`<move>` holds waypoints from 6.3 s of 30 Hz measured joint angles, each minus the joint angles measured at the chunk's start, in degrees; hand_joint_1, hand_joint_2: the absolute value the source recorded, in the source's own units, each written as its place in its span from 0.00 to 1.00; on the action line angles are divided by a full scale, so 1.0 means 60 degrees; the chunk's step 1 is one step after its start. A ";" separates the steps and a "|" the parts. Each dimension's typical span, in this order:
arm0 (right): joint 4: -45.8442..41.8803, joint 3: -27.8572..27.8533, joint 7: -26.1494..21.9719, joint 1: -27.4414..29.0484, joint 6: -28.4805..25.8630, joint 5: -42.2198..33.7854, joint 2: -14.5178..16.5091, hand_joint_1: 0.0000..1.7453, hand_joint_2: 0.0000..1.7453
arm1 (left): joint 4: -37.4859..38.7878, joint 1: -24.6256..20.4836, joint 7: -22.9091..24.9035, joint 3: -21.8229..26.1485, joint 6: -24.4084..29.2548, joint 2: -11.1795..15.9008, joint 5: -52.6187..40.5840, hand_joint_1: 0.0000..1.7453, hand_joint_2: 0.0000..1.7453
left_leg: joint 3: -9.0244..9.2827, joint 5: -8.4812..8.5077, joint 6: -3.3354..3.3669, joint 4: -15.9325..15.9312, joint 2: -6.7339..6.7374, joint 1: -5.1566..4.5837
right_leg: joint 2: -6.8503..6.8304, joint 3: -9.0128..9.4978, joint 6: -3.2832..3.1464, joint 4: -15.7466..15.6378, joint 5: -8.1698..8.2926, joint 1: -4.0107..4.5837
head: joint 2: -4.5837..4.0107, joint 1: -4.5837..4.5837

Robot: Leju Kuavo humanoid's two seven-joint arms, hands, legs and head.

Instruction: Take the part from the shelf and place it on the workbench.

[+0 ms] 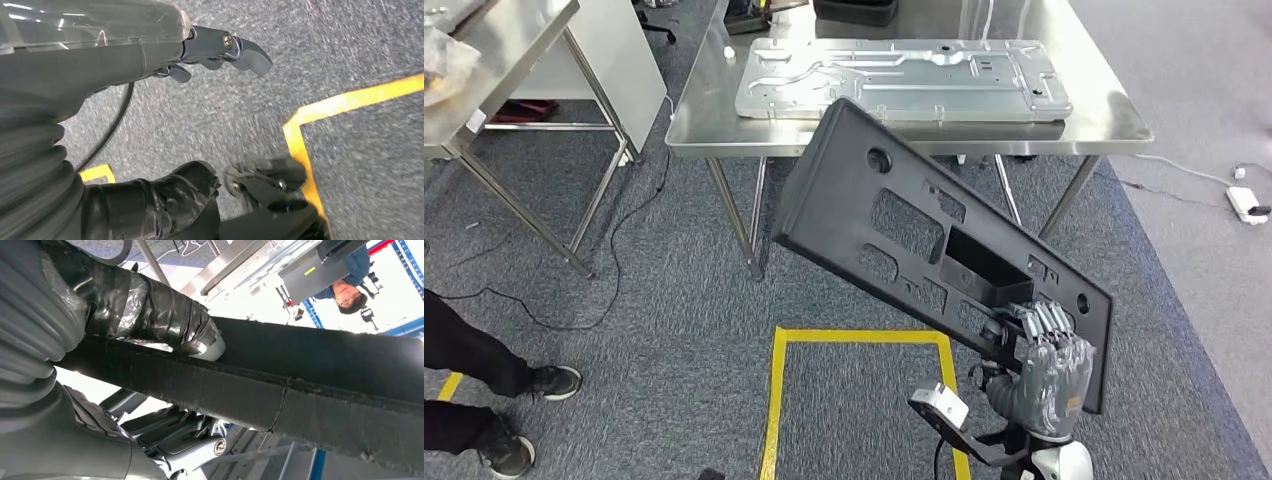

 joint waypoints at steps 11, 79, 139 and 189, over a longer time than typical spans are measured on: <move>-0.0005 0.0000 -0.0031 0.0089 0.0000 -0.0231 0.0004 1.00 1.00 | 0.0000 0.0022 0.0417 0.0004 0.0549 -0.0012 0.0005 0.00 1.00 | 0.0249 0.0624 -0.0062 -0.0779 -0.0029 0.0131 | 0.0036 0.0014 0.0340 0.0175 -0.0160 -0.0044 | 0.0000 -0.0003; -0.0031 -0.0004 -0.0086 0.0246 0.0000 -0.0335 0.0005 1.00 1.00 | 0.0000 0.0035 0.0077 0.0011 0.0301 -0.0022 0.0008 0.00 1.00 | 0.0312 0.0742 0.0284 -0.0966 0.0028 0.0136 | -0.0017 -0.1048 0.0457 0.2520 -0.1403 0.0027 | 0.0000 -0.0032; -0.0179 -0.0400 -0.0669 0.0424 0.0000 -0.0143 0.0504 1.00 1.00 | 0.0000 0.0120 0.0011 0.0000 0.0096 -0.0009 -0.0013 0.00 1.00 | -0.0007 0.0917 0.0184 -0.0818 0.0008 0.0045 | 0.0061 0.0184 0.0275 0.0383 -0.0602 0.0070 | 0.0000 -0.0029; -0.0141 -0.0521 -0.0335 0.0067 0.0000 -0.0032 0.0464 1.00 1.00 | 0.0000 0.0044 0.0039 -0.0044 0.0061 -0.0011 -0.0090 0.00 1.00 | -0.0669 -0.0580 -0.0190 0.1460 0.0012 0.0073 | 0.0020 0.0129 -0.0092 0.0183 -0.0264 0.0020 | 0.0000 -0.0042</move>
